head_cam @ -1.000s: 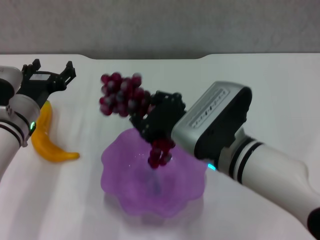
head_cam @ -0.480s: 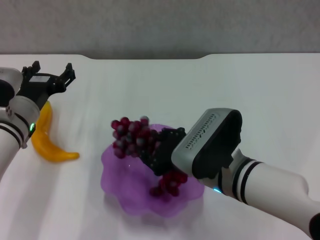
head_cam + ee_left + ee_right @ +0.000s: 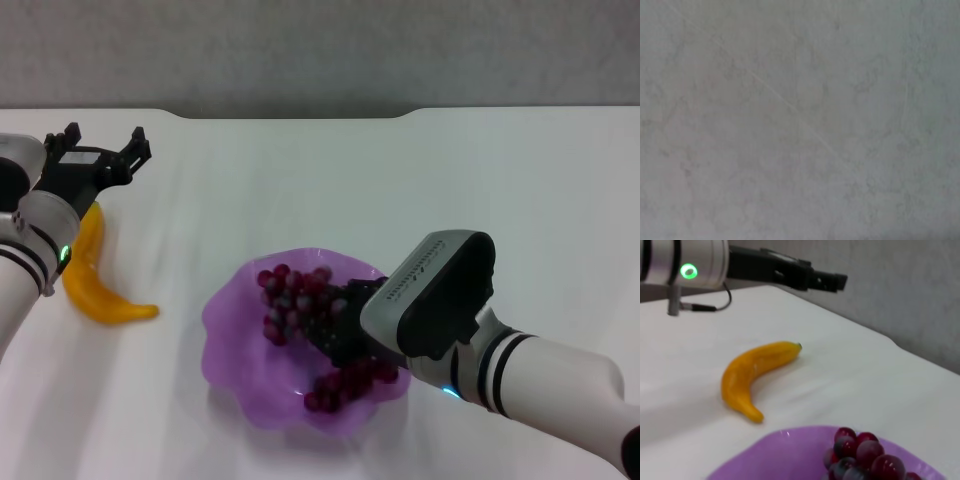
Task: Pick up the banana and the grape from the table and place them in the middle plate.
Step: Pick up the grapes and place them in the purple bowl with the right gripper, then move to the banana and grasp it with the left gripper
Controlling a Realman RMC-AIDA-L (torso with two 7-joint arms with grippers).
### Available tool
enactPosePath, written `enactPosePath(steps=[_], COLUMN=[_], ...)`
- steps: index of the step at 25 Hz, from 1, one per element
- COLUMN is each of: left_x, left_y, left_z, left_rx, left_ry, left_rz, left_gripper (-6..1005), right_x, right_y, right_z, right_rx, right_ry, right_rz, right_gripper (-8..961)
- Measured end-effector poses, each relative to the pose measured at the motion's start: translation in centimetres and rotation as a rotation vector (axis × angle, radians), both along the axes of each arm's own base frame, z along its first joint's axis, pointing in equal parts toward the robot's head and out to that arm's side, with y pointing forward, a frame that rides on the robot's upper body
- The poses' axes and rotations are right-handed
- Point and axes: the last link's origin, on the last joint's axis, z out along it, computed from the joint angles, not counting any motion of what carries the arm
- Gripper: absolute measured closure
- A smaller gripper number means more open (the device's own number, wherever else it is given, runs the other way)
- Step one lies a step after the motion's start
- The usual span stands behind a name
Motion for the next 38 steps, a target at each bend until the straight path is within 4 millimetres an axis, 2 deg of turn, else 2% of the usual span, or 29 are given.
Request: enactPosePath(steps=[10,16,26,32,37,38], left_x=[0.2,0.3,0.3,0.2,0.0,0.0], left_y=[0.2,0.2,0.2,0.1,0.0,0.0], left_z=[0.0,0.0,-0.1,-0.1,-0.1,-0.1], left_rx=[-0.001,-0.001,-0.004,-0.003,-0.003,-0.003], left_ry=[0.001,0.001,0.001,0.001,0.003,0.003], left_rz=[-0.004,-0.004,-0.007,-0.002,0.002,0.002], left_gripper=[163,164,166,168,169,169], right_x=[1.0,1.3,0.1,-0.4,-0.5,-0.2], right_y=[1.0,2.0,2.8,3.4,4.1,4.2], right_z=[0.0,0.6,1.3,2.3,4.0,4.4], right_rx=[0.005,0.038,0.115,0.186,0.293,0.319], right_ry=[-0.017,-0.008,0.049,0.105,0.176,0.19], right_rz=[-0.046,-0.065,0.0,0.026,0.042,0.039], right_gripper=[567,509,411,200,59,59])
